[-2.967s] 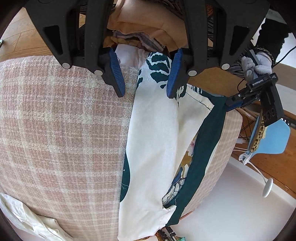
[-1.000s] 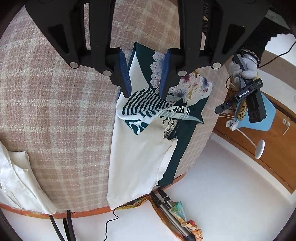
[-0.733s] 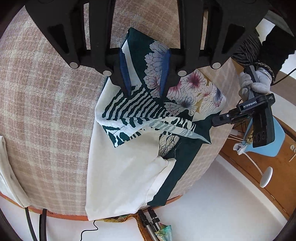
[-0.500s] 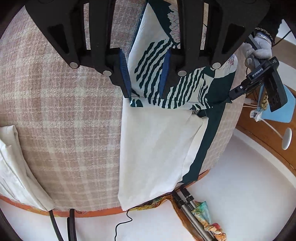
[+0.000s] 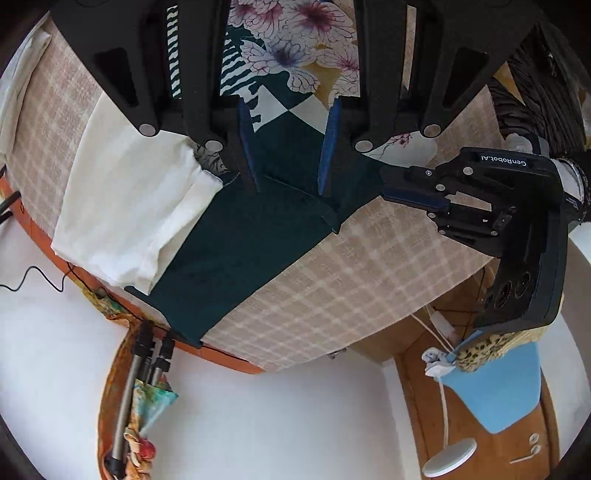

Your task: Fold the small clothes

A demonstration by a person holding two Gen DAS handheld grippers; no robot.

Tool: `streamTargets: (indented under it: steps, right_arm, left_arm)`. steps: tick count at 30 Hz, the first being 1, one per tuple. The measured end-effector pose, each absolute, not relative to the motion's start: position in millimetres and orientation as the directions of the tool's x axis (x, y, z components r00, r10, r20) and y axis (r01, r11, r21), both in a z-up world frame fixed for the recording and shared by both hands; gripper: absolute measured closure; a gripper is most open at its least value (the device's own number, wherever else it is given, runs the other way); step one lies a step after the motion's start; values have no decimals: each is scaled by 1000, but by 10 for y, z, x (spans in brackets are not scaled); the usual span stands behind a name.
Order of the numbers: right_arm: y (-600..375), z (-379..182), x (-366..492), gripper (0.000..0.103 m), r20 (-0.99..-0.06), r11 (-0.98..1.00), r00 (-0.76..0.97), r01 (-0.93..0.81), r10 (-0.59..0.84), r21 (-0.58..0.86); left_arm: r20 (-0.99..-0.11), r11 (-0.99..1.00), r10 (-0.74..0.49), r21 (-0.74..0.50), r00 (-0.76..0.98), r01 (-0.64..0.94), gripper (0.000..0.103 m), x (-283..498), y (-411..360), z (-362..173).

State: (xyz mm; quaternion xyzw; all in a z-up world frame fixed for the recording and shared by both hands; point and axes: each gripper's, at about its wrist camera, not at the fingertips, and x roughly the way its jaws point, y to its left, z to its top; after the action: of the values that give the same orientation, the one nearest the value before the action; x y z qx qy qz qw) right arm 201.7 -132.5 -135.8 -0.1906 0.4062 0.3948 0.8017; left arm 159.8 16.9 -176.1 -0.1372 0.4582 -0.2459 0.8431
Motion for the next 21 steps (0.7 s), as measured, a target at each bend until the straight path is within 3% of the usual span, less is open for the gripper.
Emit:
streamTargets:
  steps: [10, 12, 21]
  right_arm:
    - [-759, -1674, 1855, 71, -847, 362, 354, -908, 396, -210]
    - [-692, -1708, 1829, 79, -841, 321, 379, -910, 387, -262]
    - [-601, -1790, 1693, 82, -832, 182, 393, -920, 392, -348]
  left_arm:
    - [-696, 813, -582, -516, 420, 271, 92, 1594, 250, -1889]
    - [-696, 811, -585, -517, 416, 275, 92, 1600, 261, -1890]
    - [-689, 798, -602, -538, 404, 272, 92, 1645, 306, -1912]
